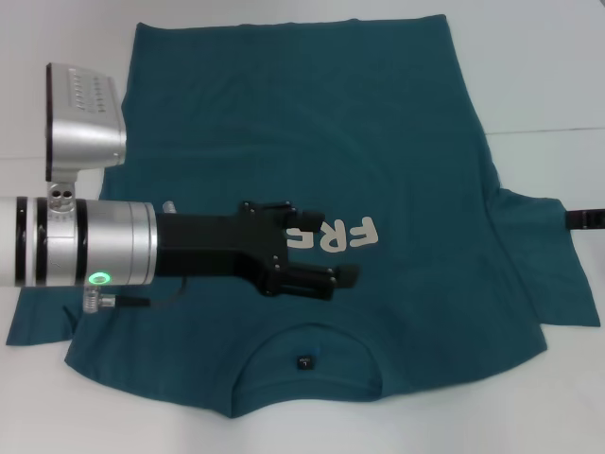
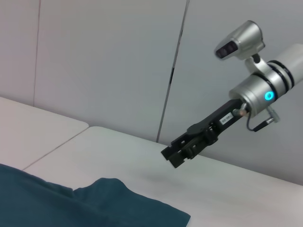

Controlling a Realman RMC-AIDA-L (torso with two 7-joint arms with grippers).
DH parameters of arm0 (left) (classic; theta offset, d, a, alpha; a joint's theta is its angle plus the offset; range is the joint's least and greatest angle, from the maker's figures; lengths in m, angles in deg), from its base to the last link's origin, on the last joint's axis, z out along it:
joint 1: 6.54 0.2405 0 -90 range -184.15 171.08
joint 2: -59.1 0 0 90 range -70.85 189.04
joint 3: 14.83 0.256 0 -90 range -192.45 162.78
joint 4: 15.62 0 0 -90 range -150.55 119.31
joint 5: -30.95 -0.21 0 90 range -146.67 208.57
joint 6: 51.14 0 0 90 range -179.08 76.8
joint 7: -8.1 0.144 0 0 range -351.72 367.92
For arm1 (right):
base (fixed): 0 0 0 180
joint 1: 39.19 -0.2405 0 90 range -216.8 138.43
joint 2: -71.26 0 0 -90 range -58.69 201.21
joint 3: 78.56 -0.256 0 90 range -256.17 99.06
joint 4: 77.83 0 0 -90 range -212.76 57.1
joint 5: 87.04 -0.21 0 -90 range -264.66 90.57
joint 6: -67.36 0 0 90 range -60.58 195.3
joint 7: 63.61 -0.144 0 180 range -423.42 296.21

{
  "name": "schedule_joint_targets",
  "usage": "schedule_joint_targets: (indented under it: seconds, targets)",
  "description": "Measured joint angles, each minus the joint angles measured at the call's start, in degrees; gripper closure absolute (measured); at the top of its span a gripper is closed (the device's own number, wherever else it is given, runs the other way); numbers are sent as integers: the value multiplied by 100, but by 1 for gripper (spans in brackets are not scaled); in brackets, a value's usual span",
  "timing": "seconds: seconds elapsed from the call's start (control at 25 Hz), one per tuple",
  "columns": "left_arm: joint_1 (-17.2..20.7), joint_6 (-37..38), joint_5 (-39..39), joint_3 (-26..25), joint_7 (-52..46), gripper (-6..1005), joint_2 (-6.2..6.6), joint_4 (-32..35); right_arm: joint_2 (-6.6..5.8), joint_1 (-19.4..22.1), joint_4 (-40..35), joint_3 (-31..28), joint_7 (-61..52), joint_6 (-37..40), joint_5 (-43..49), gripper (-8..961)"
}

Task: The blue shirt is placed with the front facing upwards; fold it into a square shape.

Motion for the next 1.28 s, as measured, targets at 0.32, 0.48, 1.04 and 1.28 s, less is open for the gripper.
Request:
schedule_joint_targets:
  seconds: [0.32, 0.48, 1.04, 1.28]
  targets:
    - [7, -55, 45, -1, -17, 65, -99, 2, -76, 16, -383, -253, -254, 695, 715, 24]
    - [25, -62, 70, -97, -19, 65, -153, -9, -78, -8, -471, -277, -398, 960, 1047, 24]
    - [4, -10, 42, -109, -11, 65, -182, -10, -101, -399, -424, -314, -688, 1076, 1769, 25]
    - [21, 0, 27, -103, 22, 65, -179, -10, -81, -395, -99, -295, -654, 747, 1772, 25]
